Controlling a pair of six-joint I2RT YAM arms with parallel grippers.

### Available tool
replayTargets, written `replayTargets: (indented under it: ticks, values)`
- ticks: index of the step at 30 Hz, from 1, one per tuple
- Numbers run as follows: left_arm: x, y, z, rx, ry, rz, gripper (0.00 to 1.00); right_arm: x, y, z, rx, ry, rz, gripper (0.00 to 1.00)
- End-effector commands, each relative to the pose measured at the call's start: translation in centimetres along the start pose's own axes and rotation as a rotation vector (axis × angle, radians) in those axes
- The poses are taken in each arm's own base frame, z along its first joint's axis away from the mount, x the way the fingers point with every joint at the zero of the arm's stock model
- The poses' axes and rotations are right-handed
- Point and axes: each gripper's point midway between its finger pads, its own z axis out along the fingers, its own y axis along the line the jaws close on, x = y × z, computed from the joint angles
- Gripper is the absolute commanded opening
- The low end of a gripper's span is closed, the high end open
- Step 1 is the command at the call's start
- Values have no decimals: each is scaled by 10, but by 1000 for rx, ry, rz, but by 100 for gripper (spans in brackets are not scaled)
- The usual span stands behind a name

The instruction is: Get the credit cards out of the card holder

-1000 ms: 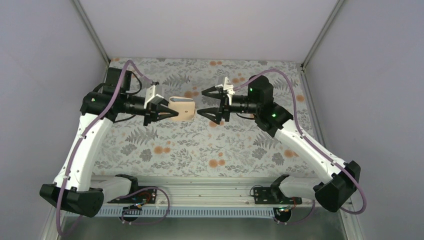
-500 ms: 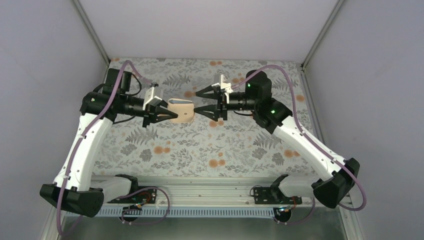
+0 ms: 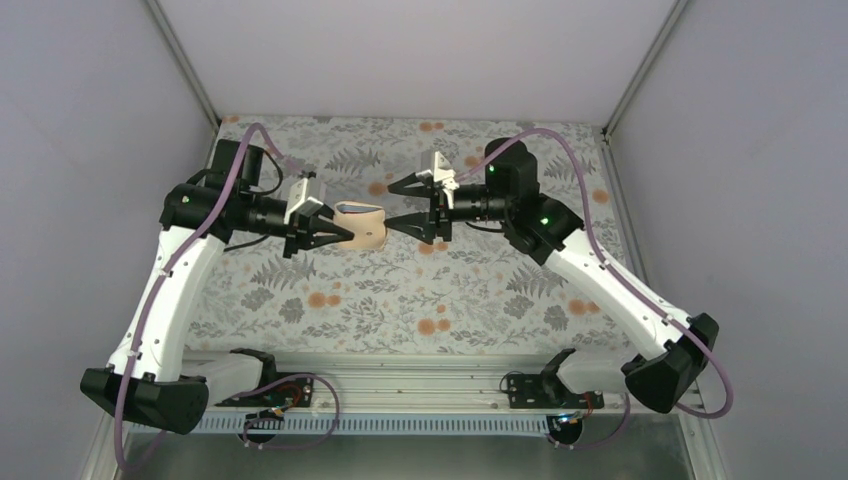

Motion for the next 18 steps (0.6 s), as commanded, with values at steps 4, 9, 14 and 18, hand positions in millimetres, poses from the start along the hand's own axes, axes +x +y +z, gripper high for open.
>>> replayTargets:
  ticks: [4, 9, 14, 18]
  values:
    - [-16, -13, -1, 51, -67, 87, 2, -5, -5, -21, 120, 16, -55, 67]
    - [-16, -11, -1, 47, -67, 80, 2, -4, 4, -14, 35, 11, -14, 67]
    - [-16, -13, -1, 49, -67, 83, 2, -2, 3, -8, 35, 12, -12, 70]
    - [-14, -13, 0, 52, -66, 82, 2, 0, -2, -2, 45, 20, -4, 69]
